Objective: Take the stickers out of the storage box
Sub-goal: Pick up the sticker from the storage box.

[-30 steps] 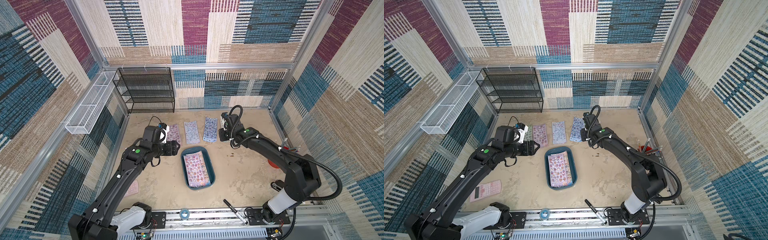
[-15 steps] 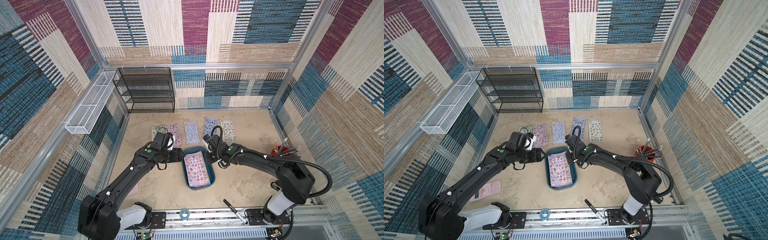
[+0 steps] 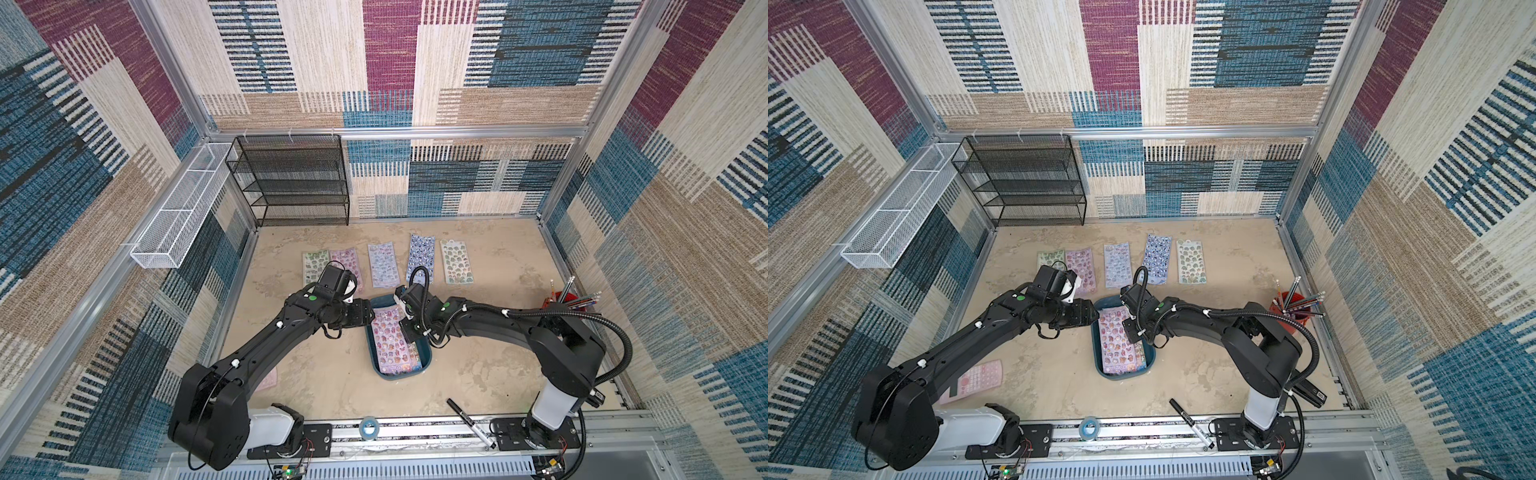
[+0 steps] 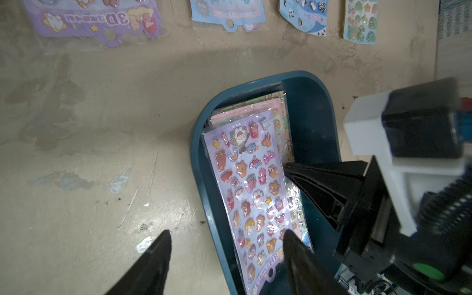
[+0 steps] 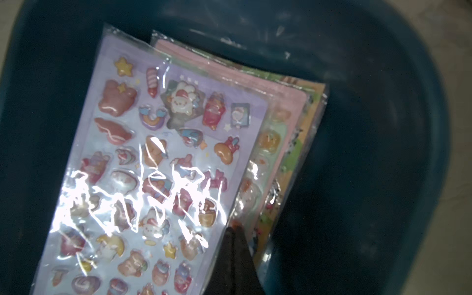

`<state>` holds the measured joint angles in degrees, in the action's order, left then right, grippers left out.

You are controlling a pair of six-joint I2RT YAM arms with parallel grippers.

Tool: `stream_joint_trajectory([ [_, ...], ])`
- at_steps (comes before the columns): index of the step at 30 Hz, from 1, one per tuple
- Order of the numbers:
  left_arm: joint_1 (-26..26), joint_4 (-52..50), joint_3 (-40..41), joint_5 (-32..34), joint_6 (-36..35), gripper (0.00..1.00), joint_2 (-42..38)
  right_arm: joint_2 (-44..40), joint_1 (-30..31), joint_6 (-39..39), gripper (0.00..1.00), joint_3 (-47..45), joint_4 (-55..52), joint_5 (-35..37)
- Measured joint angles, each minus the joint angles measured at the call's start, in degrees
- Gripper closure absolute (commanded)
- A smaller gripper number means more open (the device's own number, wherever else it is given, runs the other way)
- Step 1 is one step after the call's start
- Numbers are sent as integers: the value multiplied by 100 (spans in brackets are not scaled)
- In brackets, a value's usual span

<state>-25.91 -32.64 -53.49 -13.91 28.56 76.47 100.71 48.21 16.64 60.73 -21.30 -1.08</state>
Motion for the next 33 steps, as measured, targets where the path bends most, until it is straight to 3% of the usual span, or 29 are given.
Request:
stream_joint_trajectory([
  [8,-127,286,197,-48,166,33,332,376,13,136,100,87,501,-203],
  [10,-160,358,205,-131,236,39,415,385,20,201,100,66,605,-280],
  [13,-162,369,203,-101,358,57,492,352,20,286,100,33,660,-295],
  [20,-190,501,111,-151,380,71,730,11,33,426,91,101,240,-293],
  [24,-190,542,74,-151,382,71,828,-289,44,428,88,229,96,-232],
  [27,-190,553,24,-151,382,69,883,-365,48,428,91,251,44,-181],
  [33,-190,601,-68,-170,382,69,979,81,50,450,94,142,46,-376],
])
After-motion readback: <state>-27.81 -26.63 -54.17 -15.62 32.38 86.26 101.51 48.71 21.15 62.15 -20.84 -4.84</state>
